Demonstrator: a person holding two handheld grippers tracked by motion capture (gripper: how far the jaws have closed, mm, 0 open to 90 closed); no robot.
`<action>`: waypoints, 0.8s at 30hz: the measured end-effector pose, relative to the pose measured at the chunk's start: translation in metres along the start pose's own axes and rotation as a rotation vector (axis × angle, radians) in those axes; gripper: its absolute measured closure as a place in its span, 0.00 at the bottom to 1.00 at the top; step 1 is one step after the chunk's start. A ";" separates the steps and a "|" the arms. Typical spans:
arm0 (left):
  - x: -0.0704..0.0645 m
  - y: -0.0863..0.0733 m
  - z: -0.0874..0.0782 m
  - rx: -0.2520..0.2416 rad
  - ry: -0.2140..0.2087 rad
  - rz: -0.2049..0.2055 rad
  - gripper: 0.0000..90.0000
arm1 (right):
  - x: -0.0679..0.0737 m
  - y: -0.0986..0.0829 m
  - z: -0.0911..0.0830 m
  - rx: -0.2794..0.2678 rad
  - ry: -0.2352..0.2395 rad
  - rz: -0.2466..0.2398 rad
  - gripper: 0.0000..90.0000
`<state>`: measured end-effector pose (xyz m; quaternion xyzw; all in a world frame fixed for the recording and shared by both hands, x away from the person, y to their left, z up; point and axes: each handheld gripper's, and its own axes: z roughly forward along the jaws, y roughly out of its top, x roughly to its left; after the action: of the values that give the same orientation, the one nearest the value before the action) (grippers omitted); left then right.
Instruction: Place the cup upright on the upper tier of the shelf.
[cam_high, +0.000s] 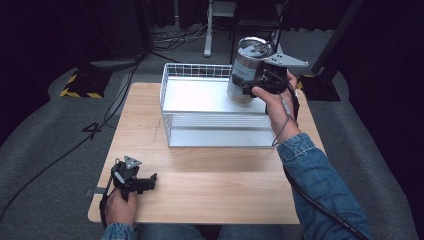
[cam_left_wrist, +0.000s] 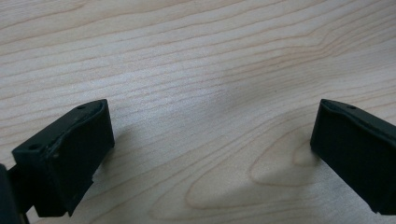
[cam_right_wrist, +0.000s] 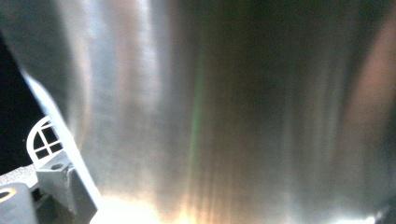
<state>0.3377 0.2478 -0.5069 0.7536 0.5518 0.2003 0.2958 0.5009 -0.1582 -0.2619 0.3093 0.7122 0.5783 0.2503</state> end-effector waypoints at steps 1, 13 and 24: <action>0.000 0.000 0.000 0.000 0.000 0.000 0.00 | 0.000 -0.002 0.004 0.004 -0.001 0.006 0.04; 0.000 0.000 0.000 0.000 0.000 0.000 0.00 | -0.001 -0.011 0.023 0.066 -0.005 0.003 0.04; 0.000 0.000 0.000 0.000 -0.001 -0.001 0.00 | -0.003 -0.018 0.028 0.060 -0.013 0.005 0.04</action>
<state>0.3377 0.2477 -0.5069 0.7535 0.5519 0.2000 0.2961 0.5199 -0.1440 -0.2855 0.3220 0.7269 0.5552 0.2443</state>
